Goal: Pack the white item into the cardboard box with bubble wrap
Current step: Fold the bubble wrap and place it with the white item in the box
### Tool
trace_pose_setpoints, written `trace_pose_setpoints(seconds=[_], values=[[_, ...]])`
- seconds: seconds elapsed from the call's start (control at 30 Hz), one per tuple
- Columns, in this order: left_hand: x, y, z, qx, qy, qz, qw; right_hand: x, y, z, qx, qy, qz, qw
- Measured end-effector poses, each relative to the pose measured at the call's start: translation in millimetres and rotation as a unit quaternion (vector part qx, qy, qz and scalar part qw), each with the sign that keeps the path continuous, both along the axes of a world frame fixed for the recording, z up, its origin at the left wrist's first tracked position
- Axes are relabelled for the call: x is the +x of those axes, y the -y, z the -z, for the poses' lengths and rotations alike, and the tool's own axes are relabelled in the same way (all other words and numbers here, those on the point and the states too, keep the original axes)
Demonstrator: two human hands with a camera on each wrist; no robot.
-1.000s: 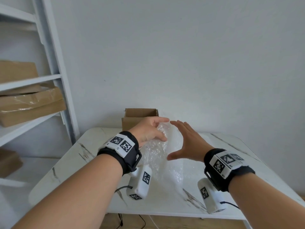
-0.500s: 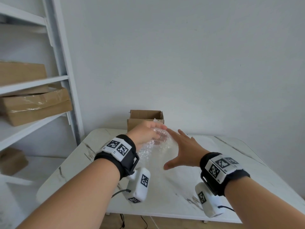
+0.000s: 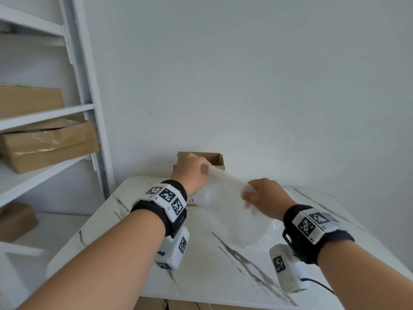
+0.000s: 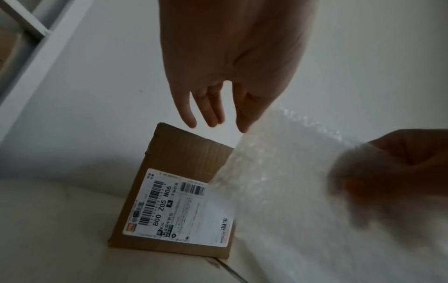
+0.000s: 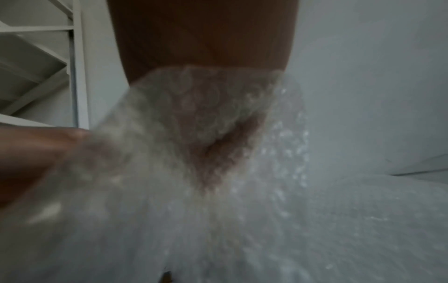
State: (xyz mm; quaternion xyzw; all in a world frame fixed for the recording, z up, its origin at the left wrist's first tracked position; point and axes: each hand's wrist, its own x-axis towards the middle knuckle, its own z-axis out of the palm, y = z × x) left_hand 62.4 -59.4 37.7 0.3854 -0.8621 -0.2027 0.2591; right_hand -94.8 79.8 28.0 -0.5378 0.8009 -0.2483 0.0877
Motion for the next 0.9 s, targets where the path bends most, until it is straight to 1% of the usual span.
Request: trace_pose_setpoints(seconds=[0.07, 0.13, 0.2, 0.27, 0.3, 0.33, 0.43, 0.63, 0.77, 0.9], values=[[-3.7, 8.9, 0.6, -0.014, -0.024, -0.027, 0.999, -12.0, 1.2, -1.0, -0.053, 0.049, 0.031, 0.997], [-8.9, 17.6, 5.5, -0.041, -0.011, -0.036, 0.998, -23.1, 1.0, -0.8, -0.128, 0.132, 0.073, 0.980], [-13.3, 26.8, 14.5, -0.071, 0.043, -0.038, 0.996, -33.1, 0.7, 1.8, -0.187, 0.201, 0.108, 0.956], [-17.0, 32.1, 23.2, -0.109, 0.104, -0.050, 0.987, -39.5, 1.3, 6.4, -0.212, 0.236, 0.126, 0.940], [-17.8, 33.5, 25.8, -0.125, 0.116, -0.060, 0.984, -41.8, 2.3, 8.9, -0.216, 0.246, 0.128, 0.936], [-18.4, 34.2, 26.4, -0.132, 0.111, -0.067, 0.983, -42.9, 2.6, 10.3, -0.216, 0.254, 0.130, 0.934], [-16.6, 34.9, 24.0, -0.122, 0.085, -0.067, 0.987, -44.3, 5.1, 11.8, -0.219, 0.275, 0.132, 0.927], [-3.6, 19.4, 17.8, -0.108, 0.108, -0.051, 0.987, -29.1, 2.5, -1.0, -0.238, 0.330, 0.131, 0.904], [8.7, -3.4, 11.0, -0.063, 0.105, -0.037, 0.992, -11.4, -5.0, -17.3, -0.259, 0.342, 0.109, 0.897], [17.7, -24.2, -0.1, -0.027, 0.132, 0.004, 0.991, 2.3, -14.7, -31.2, -0.280, 0.343, 0.091, 0.892]])
